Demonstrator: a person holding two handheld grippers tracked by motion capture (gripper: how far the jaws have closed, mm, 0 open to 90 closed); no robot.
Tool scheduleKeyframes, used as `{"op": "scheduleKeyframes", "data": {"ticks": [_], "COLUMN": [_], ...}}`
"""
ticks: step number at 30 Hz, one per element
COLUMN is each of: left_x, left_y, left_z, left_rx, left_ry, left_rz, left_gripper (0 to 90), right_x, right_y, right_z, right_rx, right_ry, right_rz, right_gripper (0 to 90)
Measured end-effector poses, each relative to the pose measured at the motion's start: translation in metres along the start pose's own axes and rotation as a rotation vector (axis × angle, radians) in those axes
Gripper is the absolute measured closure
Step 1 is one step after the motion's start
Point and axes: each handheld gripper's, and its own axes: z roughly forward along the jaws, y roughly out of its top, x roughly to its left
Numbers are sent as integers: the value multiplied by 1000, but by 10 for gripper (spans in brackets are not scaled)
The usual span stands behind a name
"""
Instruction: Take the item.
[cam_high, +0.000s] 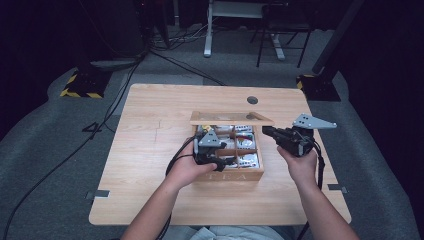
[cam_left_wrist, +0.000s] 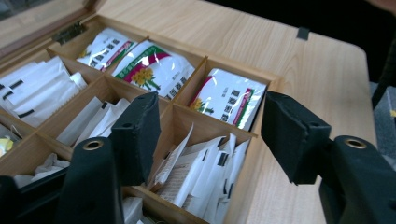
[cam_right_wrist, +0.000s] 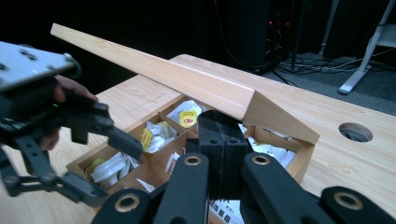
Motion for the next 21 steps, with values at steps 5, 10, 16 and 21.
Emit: {"op": "scheduleKeyframes", "data": {"ticks": [5, 10, 16, 21], "left_x": [4, 9, 12, 13], "left_y": [0, -1, -6, -7], "left_z": [8, 16, 22, 27], "left_rx": [21, 101, 143, 165], "left_ry": [18, 37, 30, 25], "left_rz": [-34, -26, -42, -69], "left_gripper": [507, 577, 591, 625], "right_x": [1, 1, 1, 3], "right_y": [0, 0, 0, 1], "right_z": [0, 0, 0, 0], "right_rx": [0, 2, 2, 1], "right_ry": [-1, 0, 1, 11], "right_rz": [-1, -1, 0, -6], "right_gripper": [900, 899, 899, 899]}}
